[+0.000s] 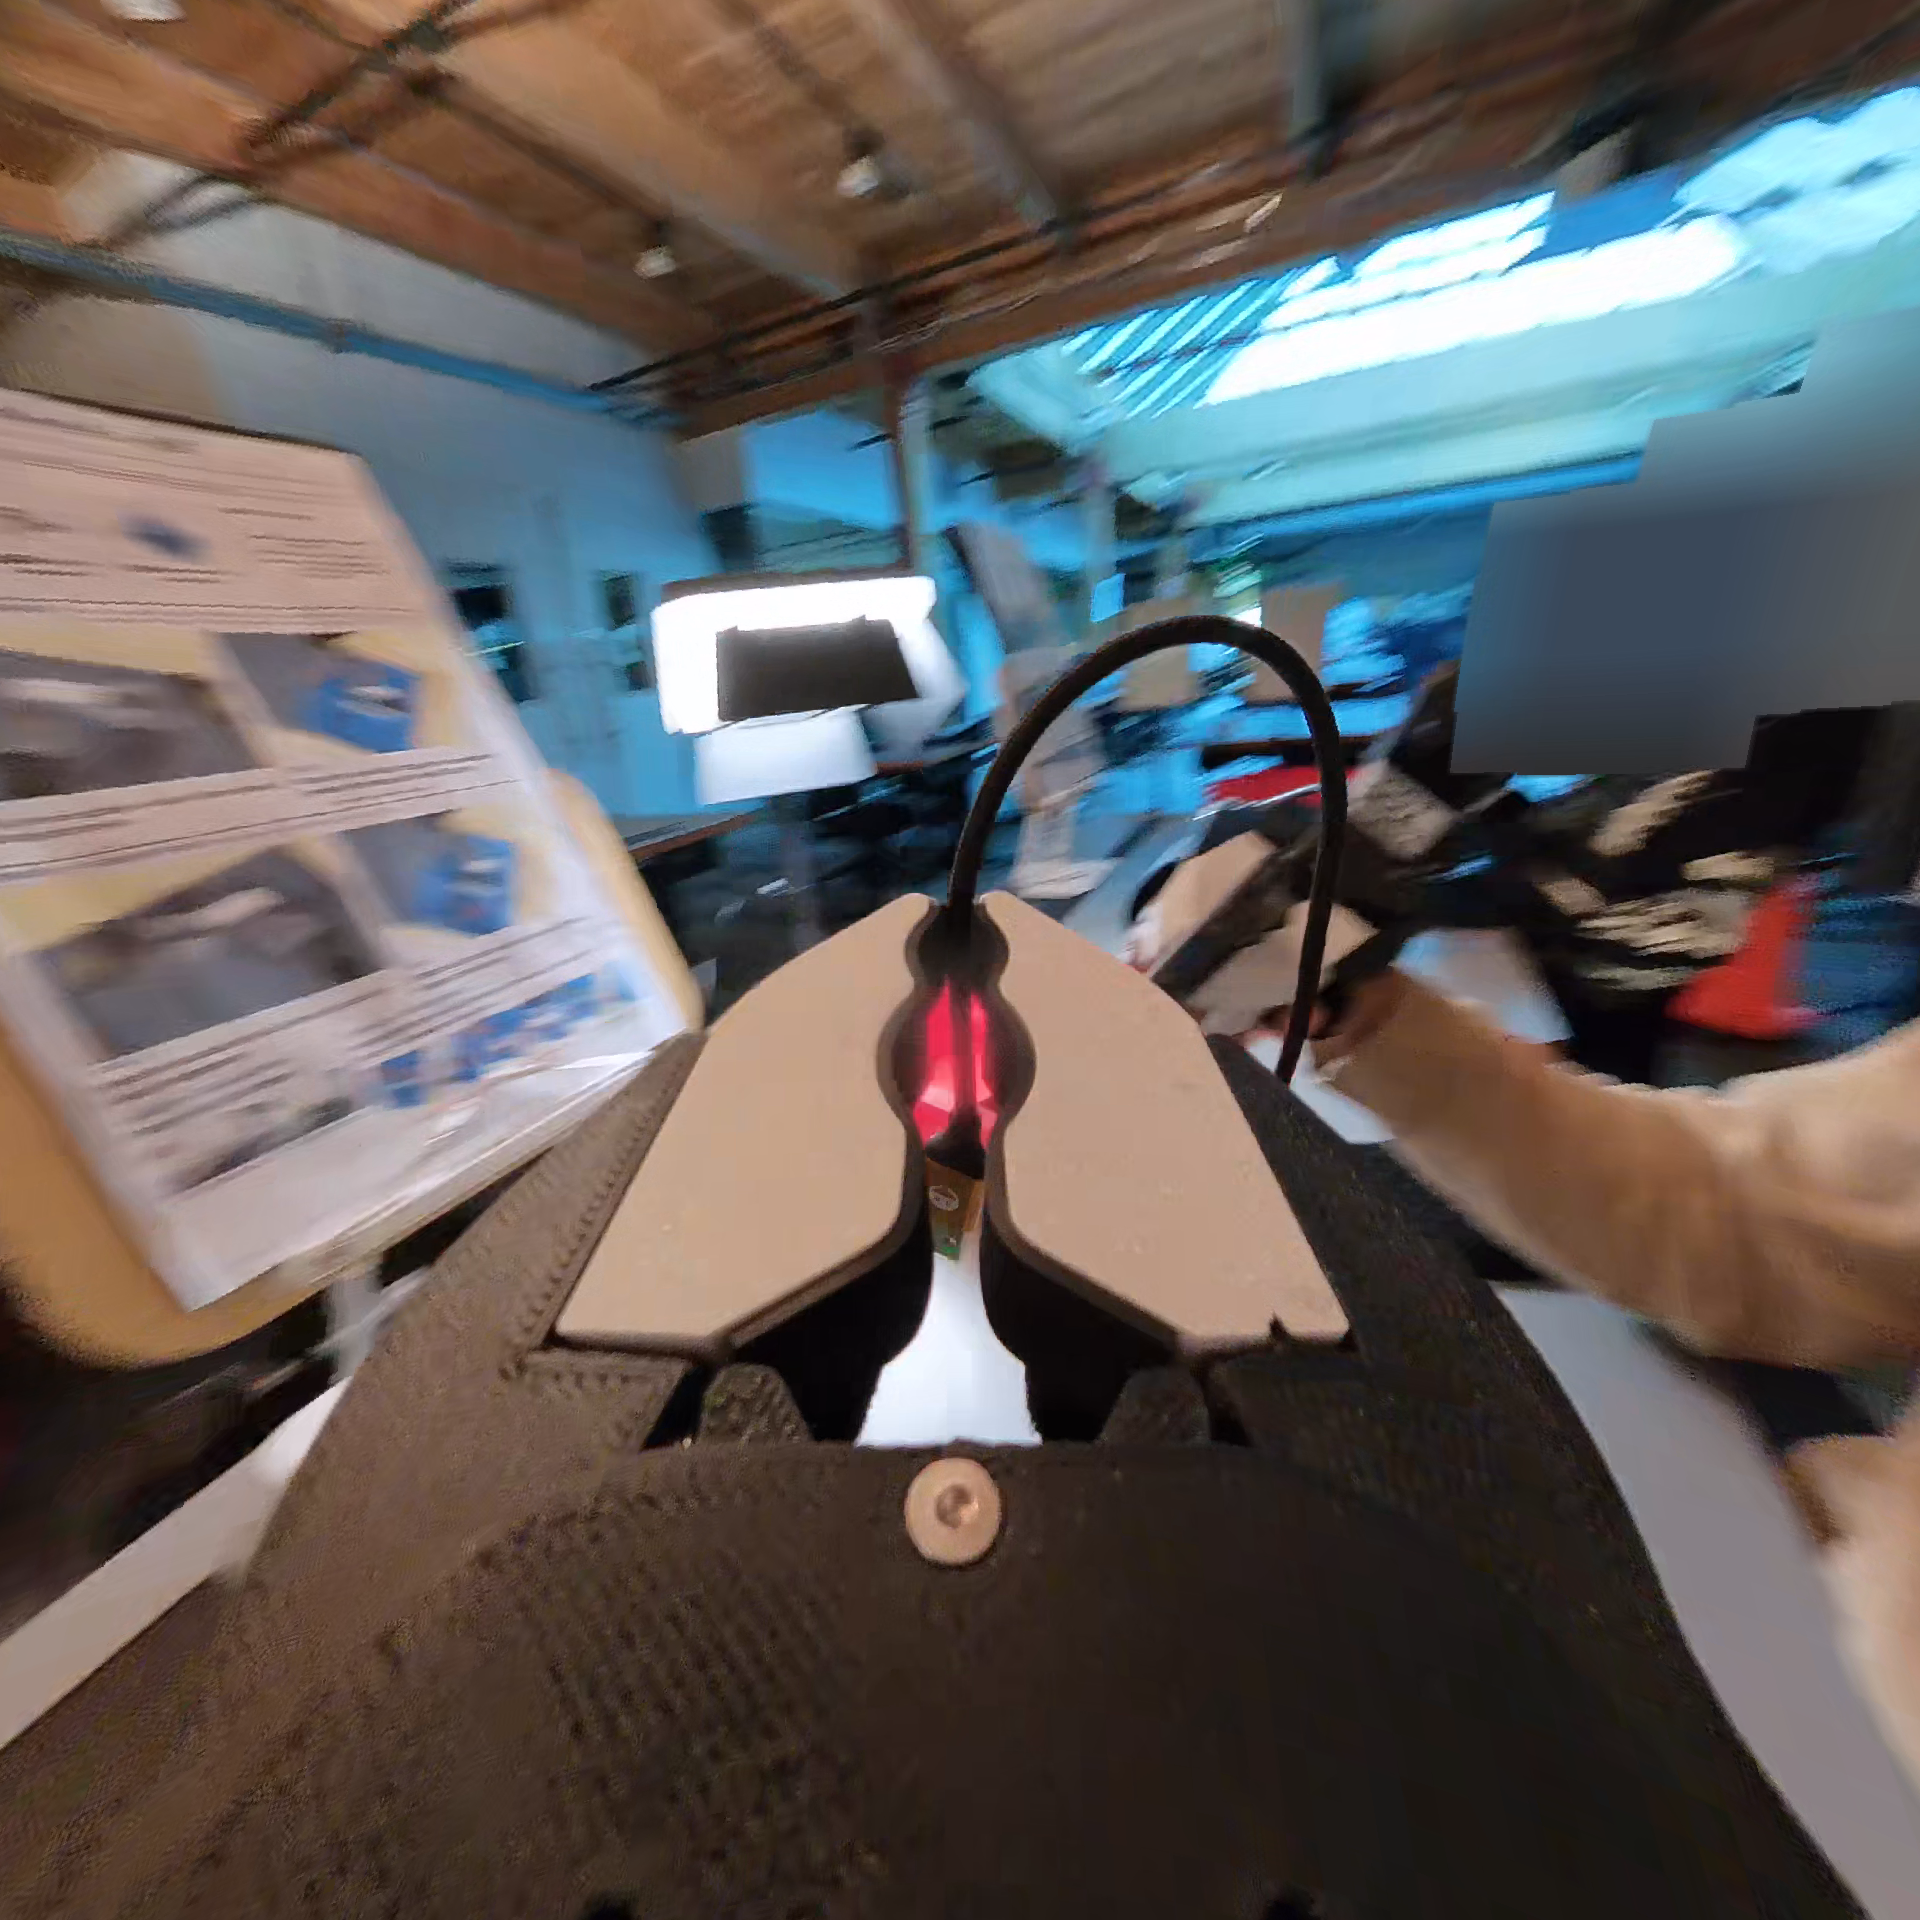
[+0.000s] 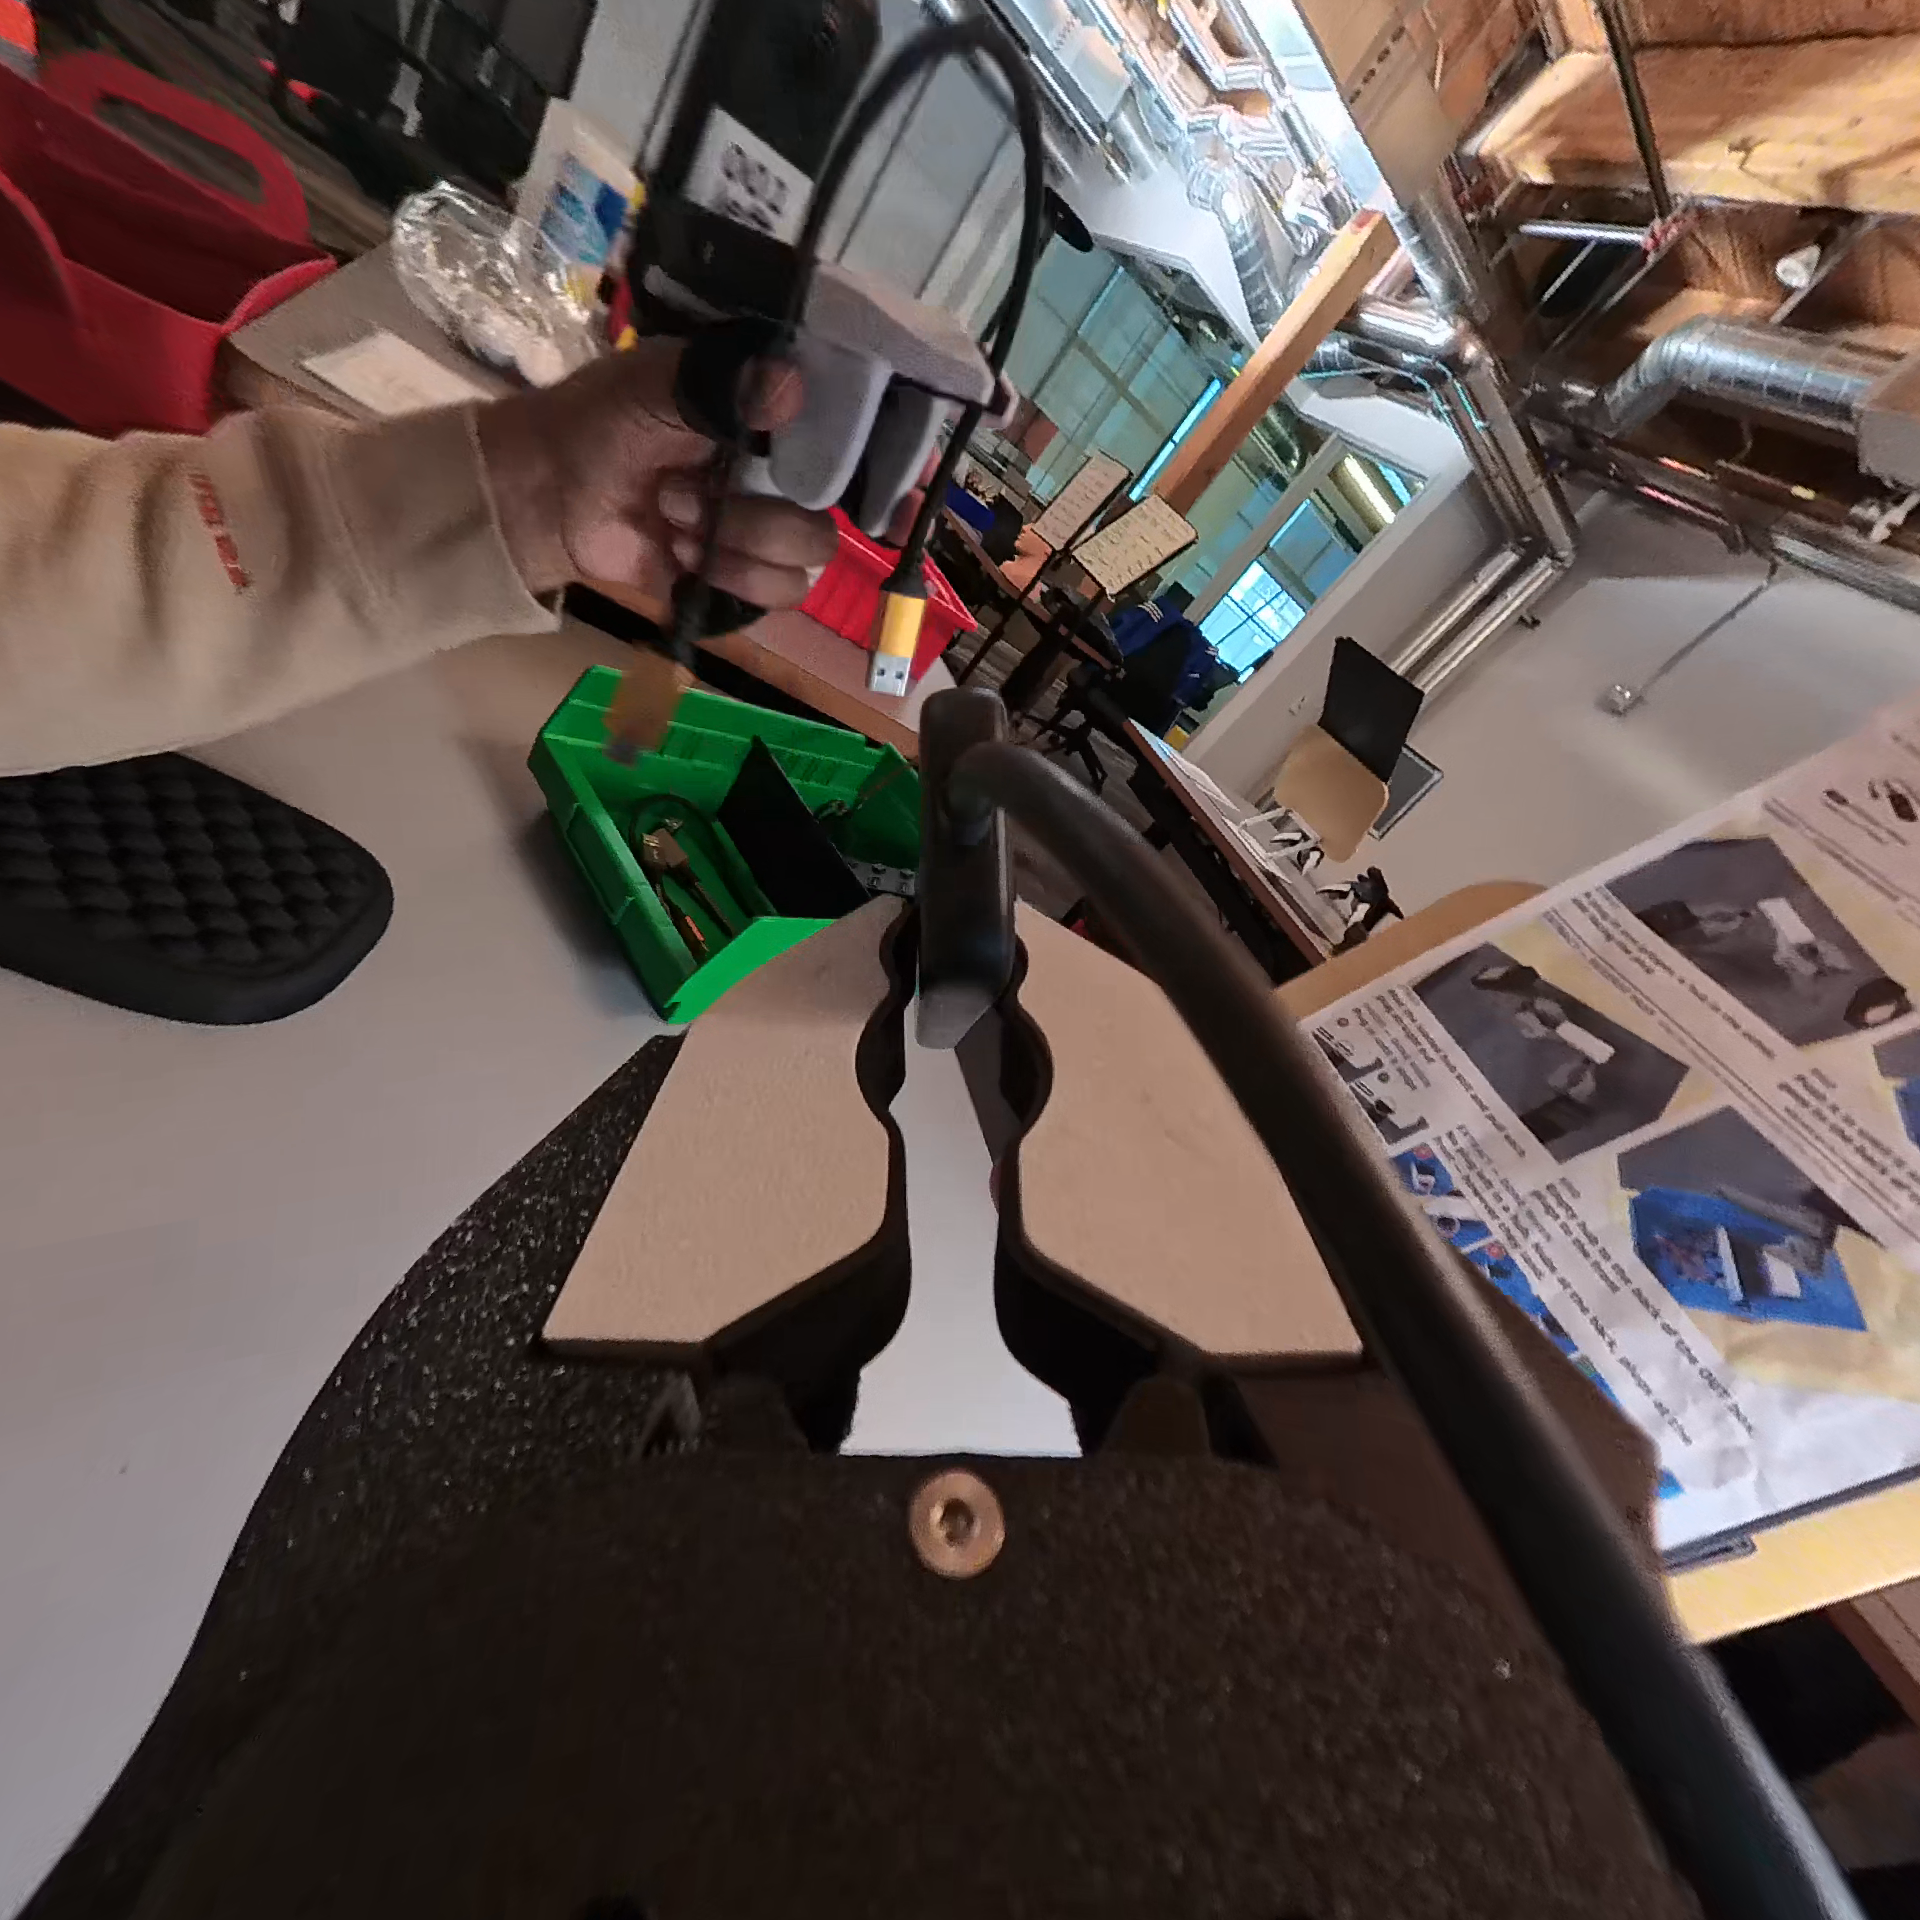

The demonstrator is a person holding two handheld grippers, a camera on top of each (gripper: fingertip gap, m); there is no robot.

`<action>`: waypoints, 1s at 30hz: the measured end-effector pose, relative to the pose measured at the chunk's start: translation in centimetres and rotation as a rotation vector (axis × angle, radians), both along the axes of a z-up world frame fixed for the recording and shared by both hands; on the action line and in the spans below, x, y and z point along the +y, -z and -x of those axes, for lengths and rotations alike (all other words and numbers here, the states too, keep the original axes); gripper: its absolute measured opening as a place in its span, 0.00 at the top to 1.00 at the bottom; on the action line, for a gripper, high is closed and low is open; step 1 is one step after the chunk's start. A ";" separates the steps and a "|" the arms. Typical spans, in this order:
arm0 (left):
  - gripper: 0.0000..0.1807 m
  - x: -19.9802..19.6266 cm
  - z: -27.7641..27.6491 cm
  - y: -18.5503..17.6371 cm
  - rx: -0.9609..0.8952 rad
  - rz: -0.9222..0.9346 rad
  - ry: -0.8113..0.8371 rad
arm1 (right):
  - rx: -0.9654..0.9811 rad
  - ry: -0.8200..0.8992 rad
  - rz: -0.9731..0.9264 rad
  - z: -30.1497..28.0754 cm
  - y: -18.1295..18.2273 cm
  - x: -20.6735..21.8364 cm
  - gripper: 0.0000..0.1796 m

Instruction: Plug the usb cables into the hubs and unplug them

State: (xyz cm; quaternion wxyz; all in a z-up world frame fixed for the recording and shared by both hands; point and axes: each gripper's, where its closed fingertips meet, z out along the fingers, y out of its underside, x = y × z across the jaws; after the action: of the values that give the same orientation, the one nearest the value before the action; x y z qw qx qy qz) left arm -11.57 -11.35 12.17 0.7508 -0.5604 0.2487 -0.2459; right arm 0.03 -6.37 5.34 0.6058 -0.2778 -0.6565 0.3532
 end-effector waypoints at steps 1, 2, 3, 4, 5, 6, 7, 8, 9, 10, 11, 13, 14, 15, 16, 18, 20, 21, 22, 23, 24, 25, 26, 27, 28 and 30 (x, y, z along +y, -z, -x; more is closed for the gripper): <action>0.98 -0.5 -0.8 -0.1 -0.034 -0.012 0.092 | -0.010 -0.011 -0.010 0.0 0.1 -0.4 0.93; 0.98 -0.8 -1.6 0.1 -0.052 -0.011 0.175 | -0.022 -0.020 -0.016 0.1 0.3 -0.6 0.93; 0.98 -1.0 -2.3 0.5 -0.053 -0.002 0.253 | -0.030 -0.023 -0.023 0.2 0.5 -0.8 0.93; 0.98 -1.2 -3.2 1.2 -0.039 0.008 0.330 | -0.037 -0.019 -0.029 0.2 0.6 -0.7 0.93; 0.98 -1.4 -4.1 2.2 -0.013 0.021 0.409 | -0.042 -0.010 -0.033 0.2 0.7 -0.5 0.93; 0.98 -1.6 -5.0 3.6 0.024 0.045 0.485 | -0.046 0.001 -0.035 0.1 0.8 -0.1 0.93; 0.98 -1.5 -6.0 5.1 0.066 0.080 0.544 | -0.049 0.010 -0.033 0.0 0.9 0.3 0.93; 0.98 -1.3 -6.9 6.8 0.116 0.114 0.584 | -0.051 0.017 -0.027 -0.3 0.9 0.6 0.93; 0.98 -1.0 -8.0 8.6 0.171 0.136 0.615 | -0.050 0.021 -0.020 -0.5 0.8 1.0 0.93; 0.98 -0.7 -9.0 10.3 0.226 0.150 0.640 | -0.045 0.025 -0.013 -0.9 0.7 1.3 0.93; 0.98 -0.4 -10.1 11.9 0.277 0.172 0.659 | -0.038 0.026 -0.010 -1.2 0.5 1.6 0.93; 0.98 0.1 -12.0 15.3 0.398 0.255 0.685 | -0.020 0.018 -0.015 -1.9 0.2 1.7 0.93; 0.98 0.3 -12.8 17.1 0.473 0.296 0.684 | -0.012 0.010 -0.018 -2.2 0.2 1.7 0.93; 0.98 0.5 -13.6 18.7 0.553 0.329 0.674 | -0.007 0.003 -0.023 -2.5 0.2 1.7 0.93; 0.98 0.6 -14.3 20.3 0.630 0.352 0.662 | -0.006 -0.001 -0.031 -2.8 0.3 1.7 0.93; 0.98 0.8 -15.6 22.9 0.773 0.370 0.636 | -0.023 0.011 -0.045 -3.3 1.0 1.9 0.93; 0.98 1.3 -16.4 24.7 0.889 0.363 0.597 | -0.057 0.044 -0.061 -3.7 1.9 2.6 0.93; 0.98 1.5 -16.6 25.3 0.927 0.349 0.575 | -0.072 0.059 -0.069 -4.0 2.3 2.9 0.93; 0.98 1.8 -16.9 25.6 0.951 0.327 0.551 | -0.082 0.067 -0.073 -4.2 2.7 3.2 0.93; 0.98 2.3 -17.0 25.8 0.968 0.301 0.517 | -0.086 0.069 -0.072 -4.5 2.9 3.3 0.93; 0.98 2.8 -17.1 26.0 0.981 0.277 0.472 | -0.089 0.067 -0.070 -4.8 3.2 3.4 0.93; 0.97 3.3 -17.0 26.2 0.985 0.261 0.424 | -0.092 0.066 -0.067 -5.1 3.6 3.5 0.93; 0.95 3.7 -16.8 26.3 0.971 0.261 0.381 | -0.093 0.072 -0.064 -5.5 3.9 3.8 0.93; 0.92 3.9 -16.5 26.4 0.942 0.278 0.343 | -0.094 0.082 -0.060 -5.8 4.4 4.1 0.93; 0.89 4.0 -15.9 26.5 0.908 0.310 0.319 | -0.096 0.093 -0.053 -6.2 4.9 4.5 0.93; 0.85 3.8 -14.3 27.0 0.826 0.394 0.295 | -0.099 0.118 -0.030 -7.1 5.9 5.3 0.93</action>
State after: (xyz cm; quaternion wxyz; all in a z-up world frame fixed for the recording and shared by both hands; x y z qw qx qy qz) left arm 2.71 -7.51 -14.83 0.4258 -0.7015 0.5518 -0.1488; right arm 7.18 -1.03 -0.59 0.5964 -0.3243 -0.6733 0.2928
